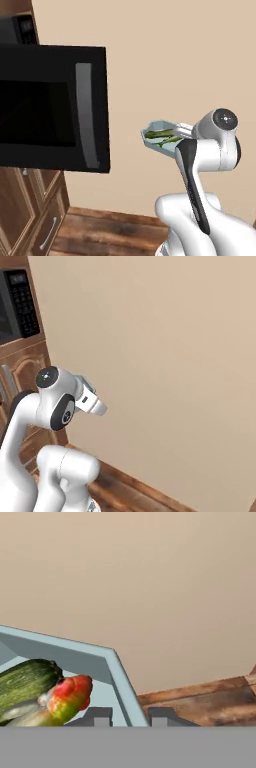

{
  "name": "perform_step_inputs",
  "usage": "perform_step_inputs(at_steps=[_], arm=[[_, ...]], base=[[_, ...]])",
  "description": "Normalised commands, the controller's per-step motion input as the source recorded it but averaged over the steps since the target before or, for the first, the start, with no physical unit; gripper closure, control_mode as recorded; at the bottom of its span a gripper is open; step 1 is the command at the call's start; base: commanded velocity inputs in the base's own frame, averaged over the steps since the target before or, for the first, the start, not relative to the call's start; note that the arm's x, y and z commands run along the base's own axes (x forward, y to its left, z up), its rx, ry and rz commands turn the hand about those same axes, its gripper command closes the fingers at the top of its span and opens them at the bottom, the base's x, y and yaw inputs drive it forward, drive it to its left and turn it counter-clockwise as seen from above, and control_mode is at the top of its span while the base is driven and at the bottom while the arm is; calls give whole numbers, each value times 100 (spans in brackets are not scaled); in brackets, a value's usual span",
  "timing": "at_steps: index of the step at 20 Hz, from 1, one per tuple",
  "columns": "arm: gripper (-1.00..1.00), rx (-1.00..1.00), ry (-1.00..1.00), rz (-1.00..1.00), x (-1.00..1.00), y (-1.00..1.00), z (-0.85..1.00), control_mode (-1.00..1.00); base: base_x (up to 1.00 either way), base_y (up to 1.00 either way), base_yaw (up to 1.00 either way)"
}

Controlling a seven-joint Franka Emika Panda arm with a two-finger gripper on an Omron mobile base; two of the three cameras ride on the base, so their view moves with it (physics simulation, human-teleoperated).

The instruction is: Place the tupperware containing the fish and squash meal in the microwave. Close the microwave door and press the start button to reheat the meal.

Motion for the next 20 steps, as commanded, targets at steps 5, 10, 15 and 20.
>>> perform_step_inputs(at_steps=[5, 10, 15, 20], arm=[[100, 0, 0, 0, 0, 0, 0, 100], [100, 0, 0, 0, 0, 0, 0, 100], [100, 0, 0, 0, 0, 0, 0, 100], [100, 0, 0, 0, 0, 0, 0, 100]], base=[[91, 3, 53], [58, 0, 56], [41, 6, 58], [68, 1, 55]])
